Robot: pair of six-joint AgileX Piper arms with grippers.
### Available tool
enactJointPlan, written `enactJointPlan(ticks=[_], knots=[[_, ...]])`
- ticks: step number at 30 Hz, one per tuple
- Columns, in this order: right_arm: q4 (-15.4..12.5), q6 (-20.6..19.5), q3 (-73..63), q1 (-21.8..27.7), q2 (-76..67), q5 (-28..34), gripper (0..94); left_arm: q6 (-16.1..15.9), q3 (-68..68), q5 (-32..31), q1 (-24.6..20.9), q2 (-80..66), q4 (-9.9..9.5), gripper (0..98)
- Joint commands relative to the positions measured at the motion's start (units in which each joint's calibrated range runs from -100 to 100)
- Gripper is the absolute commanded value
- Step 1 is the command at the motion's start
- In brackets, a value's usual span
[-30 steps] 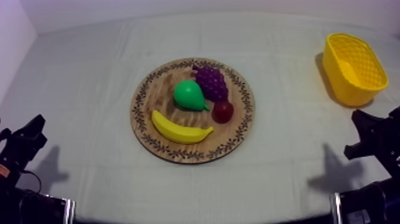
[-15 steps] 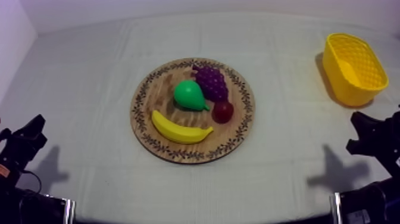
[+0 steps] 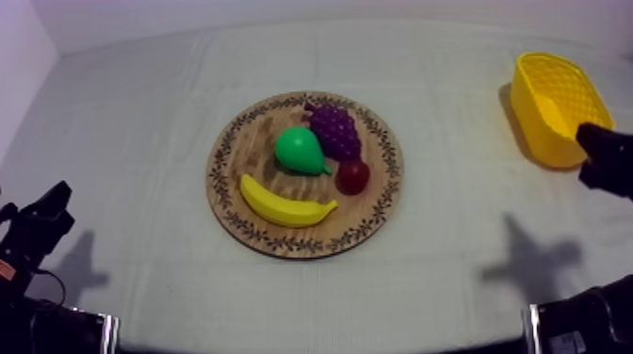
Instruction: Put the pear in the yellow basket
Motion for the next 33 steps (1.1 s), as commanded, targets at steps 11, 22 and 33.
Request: enactJointPlan(ticks=[11,22,33], knots=[[-3.03,3.56,-23.96,-8.08,26.19,0.23,16.8,0.01,0.02,0.01,0.01,0.0,-0.02,0.1],[-4.06,5.67,-35.65,-16.0,47.66,-1.0,28.6,0.02,0.02,0.01,0.01,0.0,-0.02,0.1],[-4.23,5.82,-35.73,-23.35,65.74,-9.82,41.5,0.01,0.02,0.01,0.01,0.0,-0.02,0.1]])
